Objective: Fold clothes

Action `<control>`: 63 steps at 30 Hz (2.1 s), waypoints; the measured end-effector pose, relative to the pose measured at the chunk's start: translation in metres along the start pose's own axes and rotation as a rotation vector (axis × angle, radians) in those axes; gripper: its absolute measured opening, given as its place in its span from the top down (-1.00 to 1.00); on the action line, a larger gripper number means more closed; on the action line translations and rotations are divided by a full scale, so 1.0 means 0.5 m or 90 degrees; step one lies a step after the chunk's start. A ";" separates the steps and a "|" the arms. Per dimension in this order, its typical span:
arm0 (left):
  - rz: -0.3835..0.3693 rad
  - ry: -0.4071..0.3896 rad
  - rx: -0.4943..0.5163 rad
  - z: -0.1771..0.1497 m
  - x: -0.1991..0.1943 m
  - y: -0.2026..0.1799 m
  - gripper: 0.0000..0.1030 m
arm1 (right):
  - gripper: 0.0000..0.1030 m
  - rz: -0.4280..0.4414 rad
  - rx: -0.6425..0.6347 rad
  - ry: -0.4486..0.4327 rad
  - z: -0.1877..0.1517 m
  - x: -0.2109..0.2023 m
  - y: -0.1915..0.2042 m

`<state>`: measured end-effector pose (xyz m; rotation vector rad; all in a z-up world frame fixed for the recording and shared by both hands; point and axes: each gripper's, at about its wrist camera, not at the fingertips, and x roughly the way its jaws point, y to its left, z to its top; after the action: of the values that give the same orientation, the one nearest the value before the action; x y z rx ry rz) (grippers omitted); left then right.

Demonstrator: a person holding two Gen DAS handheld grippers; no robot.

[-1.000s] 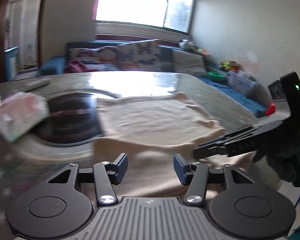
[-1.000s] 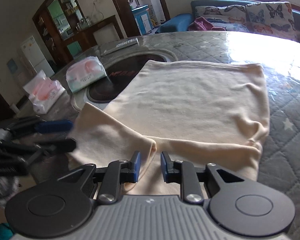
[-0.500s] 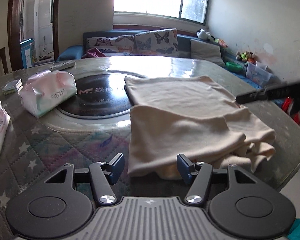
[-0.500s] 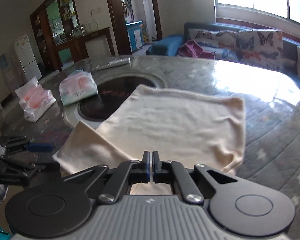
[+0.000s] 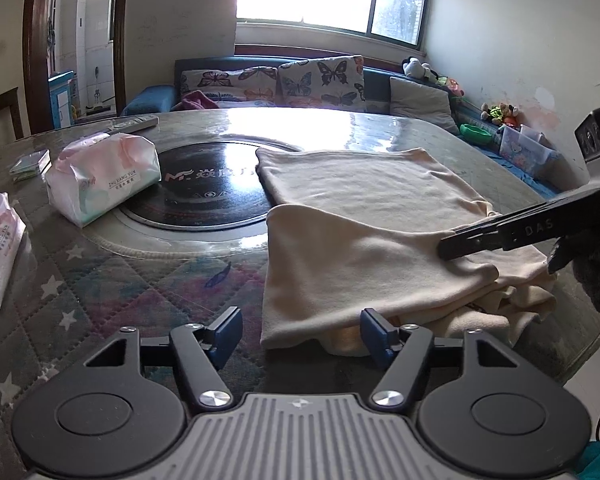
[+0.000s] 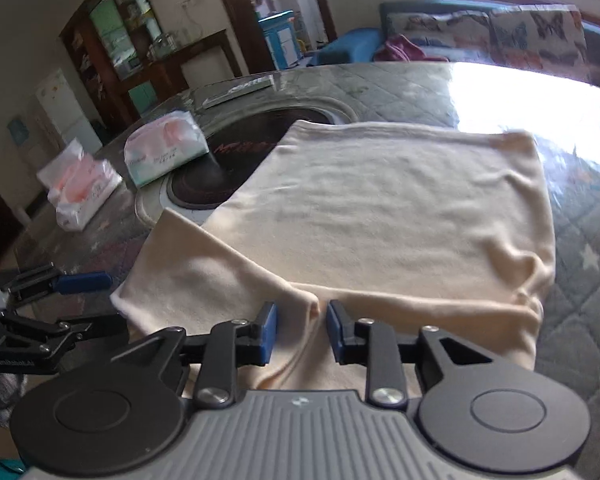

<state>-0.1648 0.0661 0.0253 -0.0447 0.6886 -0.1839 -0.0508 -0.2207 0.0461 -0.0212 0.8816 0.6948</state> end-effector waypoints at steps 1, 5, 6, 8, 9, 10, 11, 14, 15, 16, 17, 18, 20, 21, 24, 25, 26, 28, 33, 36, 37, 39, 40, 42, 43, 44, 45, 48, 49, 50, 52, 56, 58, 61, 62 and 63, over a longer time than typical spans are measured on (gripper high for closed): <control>0.000 0.001 0.001 0.000 0.001 -0.002 -0.34 | 0.83 -0.001 -0.004 -0.002 0.000 -0.003 0.003; -0.003 0.000 0.009 -0.001 0.004 -0.014 -0.44 | 0.89 -0.017 -0.026 -0.038 0.005 -0.041 0.017; -0.003 0.000 0.013 -0.001 0.006 -0.017 -0.44 | 0.90 -0.025 -0.033 -0.052 0.012 -0.059 0.018; -0.002 -0.001 0.020 0.000 0.009 -0.023 -0.44 | 0.90 -0.036 -0.044 -0.068 0.024 -0.088 0.019; -0.002 -0.002 0.021 0.000 0.012 -0.026 -0.44 | 0.90 -0.041 -0.048 -0.074 0.027 -0.101 0.019; -0.002 -0.002 0.021 0.001 0.014 -0.028 -0.44 | 0.90 -0.048 -0.052 -0.080 0.030 -0.115 0.019; 0.000 -0.003 0.021 0.002 0.016 -0.031 -0.44 | 0.90 -0.056 -0.056 -0.086 0.033 -0.129 0.017; 0.004 -0.011 0.031 0.003 0.021 -0.041 -0.42 | 0.90 -0.076 -0.054 -0.092 0.043 -0.157 0.005; 0.006 -0.012 0.037 0.003 0.023 -0.046 -0.39 | 0.90 -0.082 -0.052 -0.091 0.043 -0.163 0.001; 0.007 -0.013 0.043 0.003 0.024 -0.049 -0.37 | 0.90 -0.088 -0.050 -0.091 0.043 -0.167 -0.003; 0.007 -0.013 0.052 0.002 0.025 -0.054 -0.31 | 0.90 -0.093 -0.047 -0.090 0.041 -0.170 -0.009; 0.011 -0.014 0.063 0.001 0.026 -0.058 -0.22 | 0.90 -0.097 -0.043 -0.088 0.039 -0.173 -0.016; 0.020 -0.014 0.082 -0.002 0.025 -0.062 -0.08 | 0.90 -0.102 -0.030 -0.085 0.035 -0.174 -0.028; 0.022 -0.012 0.090 -0.003 0.024 -0.064 0.05 | 0.90 -0.106 -0.025 -0.085 0.034 -0.174 -0.032; 0.022 -0.005 0.100 -0.005 0.024 -0.058 0.27 | 0.90 -0.116 -0.015 -0.086 0.029 -0.174 -0.043; 0.023 -0.003 0.101 -0.006 0.024 -0.055 0.34 | 0.90 -0.118 -0.011 -0.082 0.027 -0.169 -0.047; 0.023 -0.001 0.102 -0.007 0.023 -0.052 0.42 | 0.90 -0.120 -0.006 -0.077 0.025 -0.163 -0.050; 0.017 0.002 0.101 -0.008 0.021 -0.046 0.43 | 0.87 -0.124 0.000 -0.063 0.018 -0.150 -0.057; -0.008 0.023 0.105 -0.004 0.006 -0.025 0.38 | 0.81 -0.142 0.007 -0.032 -0.002 -0.127 -0.073; -0.027 0.018 0.097 0.010 -0.012 -0.008 0.35 | 0.81 -0.146 -0.002 -0.048 -0.004 -0.139 -0.079; -0.031 0.012 0.090 0.018 -0.018 -0.004 0.35 | 0.81 -0.145 -0.006 -0.053 -0.003 -0.141 -0.078; -0.036 -0.005 0.070 0.040 -0.020 -0.002 0.34 | 0.81 -0.143 -0.019 -0.059 0.001 -0.137 -0.075; -0.042 -0.015 0.060 0.054 -0.017 -0.003 0.34 | 0.81 -0.141 -0.026 -0.061 0.004 -0.133 -0.073; -0.061 -0.026 0.045 0.082 0.002 -0.014 0.34 | 0.81 -0.133 -0.037 -0.061 0.008 -0.114 -0.068; -0.071 -0.029 0.041 0.094 0.015 -0.023 0.34 | 0.81 -0.129 -0.042 -0.061 0.010 -0.102 -0.066; -0.080 -0.031 0.038 0.106 0.028 -0.032 0.35 | 0.81 -0.127 -0.048 -0.061 0.010 -0.092 -0.064; -0.084 -0.030 0.039 0.115 0.044 -0.042 0.35 | 0.81 -0.128 -0.052 -0.060 0.010 -0.084 -0.064; -0.095 -0.019 0.040 0.135 0.092 -0.066 0.35 | 0.81 -0.127 -0.054 -0.055 0.007 -0.065 -0.066; -0.093 -0.012 0.038 0.138 0.107 -0.069 0.35 | 0.81 -0.124 -0.051 -0.051 0.004 -0.059 -0.069; -0.091 -0.005 0.036 0.141 0.121 -0.072 0.34 | 0.81 -0.123 -0.049 -0.048 0.001 -0.054 -0.072; -0.081 0.012 0.035 0.136 0.145 -0.069 0.34 | 0.81 -0.126 -0.045 -0.042 -0.007 -0.047 -0.079; -0.069 0.016 0.038 0.121 0.155 -0.056 0.35 | 0.81 -0.121 -0.046 -0.046 -0.014 -0.064 -0.079; -0.074 0.004 0.034 0.122 0.138 -0.057 0.29 | 0.80 -0.113 -0.053 -0.051 -0.017 -0.079 -0.072; -0.070 -0.003 0.052 0.116 0.123 -0.061 0.14 | 0.79 -0.103 -0.076 -0.045 -0.029 -0.094 -0.058; -0.067 0.001 0.063 0.112 0.123 -0.063 0.14 | 0.79 -0.100 -0.081 -0.038 -0.036 -0.095 -0.055; -0.063 0.011 0.071 0.106 0.127 -0.064 0.12 | 0.78 -0.098 -0.084 -0.029 -0.043 -0.093 -0.054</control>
<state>-0.0881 0.0218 0.0294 0.0299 0.6924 -0.3176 -0.0707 -0.2737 0.0587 -0.1882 0.7805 0.6054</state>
